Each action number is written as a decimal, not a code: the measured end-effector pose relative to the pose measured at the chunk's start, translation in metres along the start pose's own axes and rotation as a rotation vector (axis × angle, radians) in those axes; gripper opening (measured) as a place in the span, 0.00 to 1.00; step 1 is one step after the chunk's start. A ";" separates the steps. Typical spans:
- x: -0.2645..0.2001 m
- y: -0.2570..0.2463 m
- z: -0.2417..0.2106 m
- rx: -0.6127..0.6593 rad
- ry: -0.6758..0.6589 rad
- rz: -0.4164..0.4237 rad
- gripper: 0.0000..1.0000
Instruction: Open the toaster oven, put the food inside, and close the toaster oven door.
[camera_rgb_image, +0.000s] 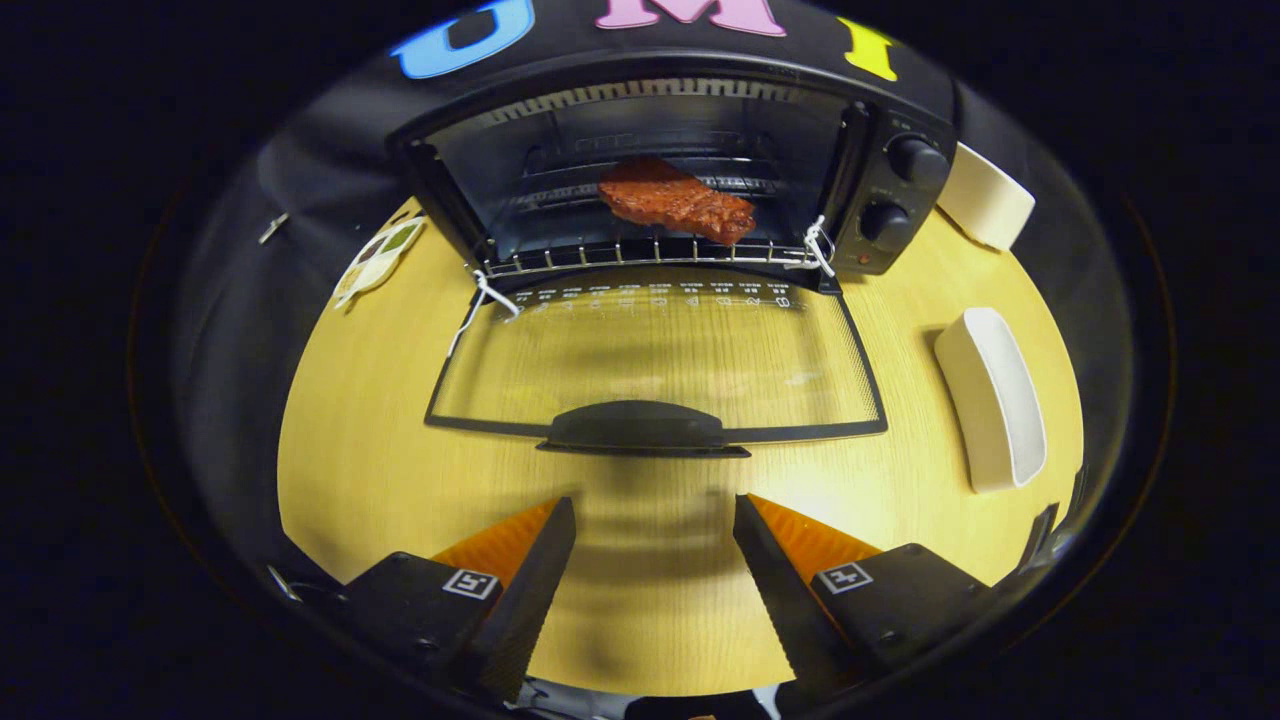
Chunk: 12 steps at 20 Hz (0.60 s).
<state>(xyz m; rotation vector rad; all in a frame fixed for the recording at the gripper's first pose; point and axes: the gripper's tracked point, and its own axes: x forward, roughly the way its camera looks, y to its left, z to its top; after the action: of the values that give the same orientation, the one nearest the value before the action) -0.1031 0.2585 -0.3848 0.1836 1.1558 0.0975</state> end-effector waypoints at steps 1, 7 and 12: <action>0.005 -0.002 0.003 0.007 -0.004 -0.023 0.99; 0.021 -0.004 0.009 0.029 -0.013 -0.083 0.99; 0.024 -0.002 0.005 -0.016 0.042 -0.083 1.00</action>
<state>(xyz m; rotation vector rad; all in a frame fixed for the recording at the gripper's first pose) -0.0888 0.2604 -0.4046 0.1198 1.2032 0.0370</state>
